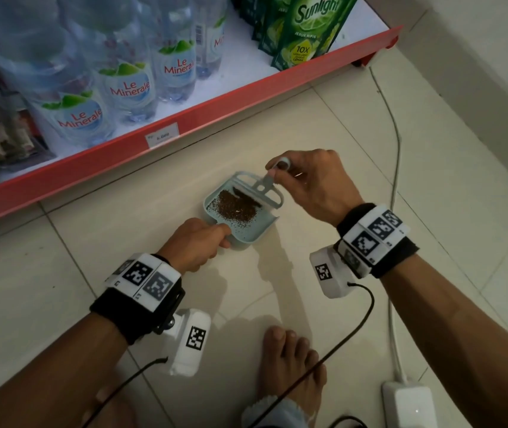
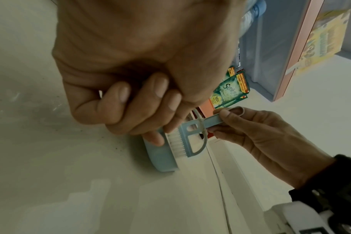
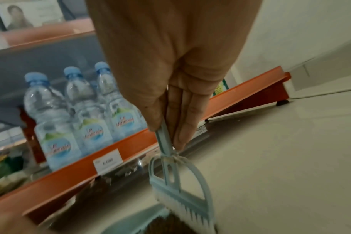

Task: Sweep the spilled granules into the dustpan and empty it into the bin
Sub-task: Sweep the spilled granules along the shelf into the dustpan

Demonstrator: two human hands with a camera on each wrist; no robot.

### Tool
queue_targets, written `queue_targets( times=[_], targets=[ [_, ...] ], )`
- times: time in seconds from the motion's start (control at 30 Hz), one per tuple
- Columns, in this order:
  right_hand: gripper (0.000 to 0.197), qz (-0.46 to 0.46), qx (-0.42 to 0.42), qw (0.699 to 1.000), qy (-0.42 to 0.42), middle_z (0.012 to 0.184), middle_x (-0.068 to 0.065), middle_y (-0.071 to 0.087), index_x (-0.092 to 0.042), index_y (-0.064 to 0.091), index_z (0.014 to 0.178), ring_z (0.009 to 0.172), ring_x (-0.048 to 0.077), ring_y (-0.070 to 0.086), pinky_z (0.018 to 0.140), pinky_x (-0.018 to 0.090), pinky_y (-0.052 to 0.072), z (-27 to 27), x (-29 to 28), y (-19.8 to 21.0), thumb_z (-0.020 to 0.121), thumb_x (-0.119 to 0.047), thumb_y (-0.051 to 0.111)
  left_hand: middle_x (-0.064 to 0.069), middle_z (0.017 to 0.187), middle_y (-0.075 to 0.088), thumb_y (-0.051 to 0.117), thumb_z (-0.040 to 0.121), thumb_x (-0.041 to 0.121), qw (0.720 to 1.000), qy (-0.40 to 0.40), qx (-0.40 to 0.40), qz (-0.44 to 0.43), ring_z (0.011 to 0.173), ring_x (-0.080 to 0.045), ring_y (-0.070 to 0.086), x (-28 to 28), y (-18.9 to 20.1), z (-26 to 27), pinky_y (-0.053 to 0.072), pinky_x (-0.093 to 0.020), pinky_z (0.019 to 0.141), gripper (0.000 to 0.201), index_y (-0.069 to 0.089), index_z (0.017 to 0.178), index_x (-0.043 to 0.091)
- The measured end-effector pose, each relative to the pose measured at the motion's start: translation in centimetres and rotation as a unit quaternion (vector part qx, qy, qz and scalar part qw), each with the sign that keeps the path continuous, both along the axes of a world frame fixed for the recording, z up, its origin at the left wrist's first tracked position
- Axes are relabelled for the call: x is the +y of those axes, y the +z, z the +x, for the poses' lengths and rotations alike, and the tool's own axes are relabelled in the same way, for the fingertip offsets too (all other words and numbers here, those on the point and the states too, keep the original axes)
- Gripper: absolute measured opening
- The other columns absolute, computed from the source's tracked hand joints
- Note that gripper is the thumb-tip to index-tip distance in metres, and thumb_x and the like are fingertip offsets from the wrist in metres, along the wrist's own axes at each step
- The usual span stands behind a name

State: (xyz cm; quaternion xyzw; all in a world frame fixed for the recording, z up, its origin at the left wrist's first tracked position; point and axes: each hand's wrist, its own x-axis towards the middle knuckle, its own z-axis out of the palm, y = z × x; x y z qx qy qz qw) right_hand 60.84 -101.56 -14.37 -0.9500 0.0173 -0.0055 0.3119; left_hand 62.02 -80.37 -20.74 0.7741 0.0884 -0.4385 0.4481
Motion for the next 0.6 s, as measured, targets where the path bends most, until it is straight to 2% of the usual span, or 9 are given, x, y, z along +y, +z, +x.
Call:
queue_targets(
  times=[0.13, 0.23, 0.3, 0.37, 0.47, 0.6],
  targets=[
    [0.016, -0.003, -0.051, 0.998, -0.041, 0.088, -0.001, 0.076, -0.012, 0.075, 0.100, 0.077, 0.009, 0.070, 0.074, 0.022, 0.058, 0.8, -1.1, 0.7, 0.094, -0.022, 0.063, 0.011, 0.034, 0.040, 0.057, 0.090, 0.034, 1.000, -0.005, 0.017, -0.006, 0.030, -0.009, 0.030, -0.2, 0.1, 0.1, 0.023, -0.014, 0.038, 0.028, 0.070, 0.080, 0.011],
    [0.019, -0.064, -0.017, 0.998, -0.022, 0.094, 0.004, 0.076, -0.014, 0.075, 0.103, 0.082, 0.017, 0.069, 0.079, 0.035, 0.057, 1.5, -1.3, 0.6, 0.095, -0.024, 0.061, 0.012, 0.034, 0.039, 0.056, 0.090, 0.034, 1.000, -0.006, 0.020, -0.005, 0.029, -0.008, 0.029, -0.3, 0.1, 0.2, 0.022, -0.014, 0.038, 0.028, 0.070, 0.080, 0.011],
    [0.021, -0.103, 0.026, 0.994, 0.013, 0.089, 0.005, 0.075, -0.013, 0.075, 0.102, 0.080, 0.021, 0.068, 0.079, 0.039, 0.056, 1.6, -0.9, 0.4, 0.097, -0.026, 0.060, 0.012, 0.034, 0.040, 0.055, 0.090, 0.034, 1.000, -0.007, 0.022, -0.006, 0.030, -0.008, 0.029, -0.3, 0.2, 0.2, 0.023, -0.014, 0.037, 0.028, 0.070, 0.081, 0.011],
    [0.020, -0.092, 0.043, 0.994, 0.033, 0.082, 0.003, 0.075, -0.014, 0.075, 0.098, 0.076, 0.019, 0.068, 0.076, 0.037, 0.056, 1.5, -0.3, 0.3, 0.097, -0.027, 0.060, 0.011, 0.034, 0.040, 0.055, 0.090, 0.035, 1.000, -0.007, 0.023, -0.007, 0.031, -0.009, 0.030, -0.3, 0.2, 0.1, 0.023, -0.014, 0.037, 0.029, 0.070, 0.082, 0.011],
    [0.018, -0.036, 0.018, 0.999, 0.019, 0.076, 0.000, 0.074, -0.015, 0.075, 0.095, 0.070, 0.015, 0.069, 0.072, 0.033, 0.057, 1.4, 0.1, 0.4, 0.096, -0.028, 0.062, 0.011, 0.035, 0.040, 0.056, 0.090, 0.036, 1.000, -0.006, 0.026, -0.002, 0.032, -0.009, 0.030, -0.2, 0.1, 0.0, 0.023, -0.014, 0.037, 0.030, 0.071, 0.081, 0.011],
    [0.017, -0.038, -0.031, 0.999, -0.019, 0.085, 0.001, 0.076, -0.013, 0.074, 0.097, 0.075, 0.014, 0.070, 0.074, 0.036, 0.058, 1.4, -0.3, 0.1, 0.095, -0.024, 0.061, 0.011, 0.035, 0.040, 0.056, 0.090, 0.037, 1.000, -0.007, 0.029, -0.001, 0.033, -0.010, 0.031, -0.1, -0.1, -0.3, 0.024, -0.014, 0.036, 0.031, 0.071, 0.080, 0.012]
  ],
)
